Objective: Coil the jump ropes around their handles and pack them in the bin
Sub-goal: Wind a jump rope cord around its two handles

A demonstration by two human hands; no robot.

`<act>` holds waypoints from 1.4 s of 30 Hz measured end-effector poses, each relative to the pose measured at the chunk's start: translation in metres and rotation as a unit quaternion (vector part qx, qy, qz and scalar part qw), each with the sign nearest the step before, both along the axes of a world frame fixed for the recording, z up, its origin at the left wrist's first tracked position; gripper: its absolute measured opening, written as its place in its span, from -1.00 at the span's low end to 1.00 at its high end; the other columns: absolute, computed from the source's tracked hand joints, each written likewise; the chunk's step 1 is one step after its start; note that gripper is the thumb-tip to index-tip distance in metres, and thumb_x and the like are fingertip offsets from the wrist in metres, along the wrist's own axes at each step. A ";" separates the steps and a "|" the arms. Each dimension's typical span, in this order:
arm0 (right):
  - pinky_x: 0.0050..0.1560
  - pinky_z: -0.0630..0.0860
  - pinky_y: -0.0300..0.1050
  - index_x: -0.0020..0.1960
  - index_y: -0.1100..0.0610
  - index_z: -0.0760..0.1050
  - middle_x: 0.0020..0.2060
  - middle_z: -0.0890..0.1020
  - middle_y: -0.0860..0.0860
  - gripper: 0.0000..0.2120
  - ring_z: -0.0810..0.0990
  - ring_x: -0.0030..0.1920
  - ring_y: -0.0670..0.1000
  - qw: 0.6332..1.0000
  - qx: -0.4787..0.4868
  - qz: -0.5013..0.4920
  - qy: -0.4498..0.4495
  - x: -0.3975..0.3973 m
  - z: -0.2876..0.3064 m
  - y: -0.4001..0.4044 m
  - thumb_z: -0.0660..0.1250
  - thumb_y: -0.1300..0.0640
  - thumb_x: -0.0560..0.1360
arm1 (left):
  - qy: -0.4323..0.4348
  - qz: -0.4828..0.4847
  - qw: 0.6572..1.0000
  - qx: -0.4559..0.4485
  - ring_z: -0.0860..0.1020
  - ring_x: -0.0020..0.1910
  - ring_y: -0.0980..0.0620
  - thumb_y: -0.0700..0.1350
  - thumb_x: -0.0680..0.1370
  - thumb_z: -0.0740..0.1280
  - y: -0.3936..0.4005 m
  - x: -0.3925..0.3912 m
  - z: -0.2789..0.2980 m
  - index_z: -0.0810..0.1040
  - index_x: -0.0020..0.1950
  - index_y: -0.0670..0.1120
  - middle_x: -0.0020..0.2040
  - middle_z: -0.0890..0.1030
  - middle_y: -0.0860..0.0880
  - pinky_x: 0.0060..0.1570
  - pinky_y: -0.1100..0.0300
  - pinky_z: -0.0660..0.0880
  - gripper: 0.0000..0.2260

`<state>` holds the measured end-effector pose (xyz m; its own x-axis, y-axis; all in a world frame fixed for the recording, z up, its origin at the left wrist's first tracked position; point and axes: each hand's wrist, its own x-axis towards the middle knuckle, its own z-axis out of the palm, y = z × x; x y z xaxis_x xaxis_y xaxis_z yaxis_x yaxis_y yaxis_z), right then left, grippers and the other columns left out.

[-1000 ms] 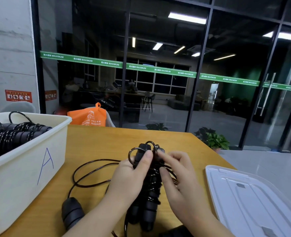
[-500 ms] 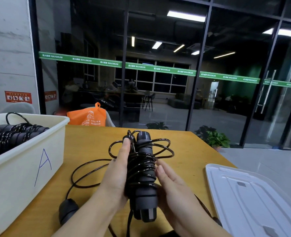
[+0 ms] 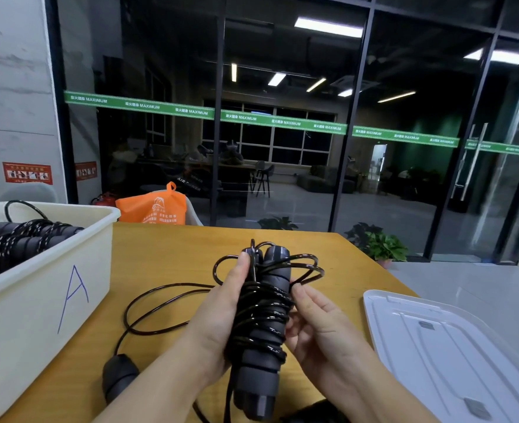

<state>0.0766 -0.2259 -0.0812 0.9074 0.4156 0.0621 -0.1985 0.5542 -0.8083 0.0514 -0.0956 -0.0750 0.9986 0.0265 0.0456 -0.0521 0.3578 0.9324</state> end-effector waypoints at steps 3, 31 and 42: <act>-0.40 0.48 -0.27 -0.21 0.19 0.63 -0.34 0.63 0.07 -0.91 0.55 -0.43 -0.10 0.995 -0.072 -0.037 -0.049 0.001 -0.001 -0.002 0.40 0.17 0.35 | -0.004 0.082 0.995 0.051 0.64 -0.28 -0.12 0.37 0.24 0.25 0.000 0.003 -0.002 0.67 -0.08 -0.23 -0.15 0.67 -0.26 -0.29 0.12 0.55 -0.31; 0.26 0.48 -0.21 0.38 -0.37 -0.16 0.28 0.39 -0.33 0.04 0.48 0.24 -0.28 0.869 -0.324 0.010 -0.373 0.006 -0.015 0.003 0.54 -0.24 0.20 | -0.028 0.260 0.957 0.130 0.58 -0.26 0.13 0.29 0.45 0.14 -0.012 0.004 0.001 0.54 -0.24 0.07 -0.44 0.63 0.14 -0.28 0.22 0.44 -0.65; 0.12 0.59 0.07 0.34 -0.31 0.18 0.08 0.61 -0.17 -0.32 0.66 0.06 -0.03 0.895 -0.280 -0.047 -0.344 0.013 -0.017 -0.006 0.45 -0.05 0.36 | -0.082 0.220 0.950 0.205 0.41 0.06 0.23 0.09 0.64 0.00 -0.011 0.000 -0.008 0.37 -0.11 0.26 -0.07 0.42 0.35 0.04 0.34 0.26 -0.79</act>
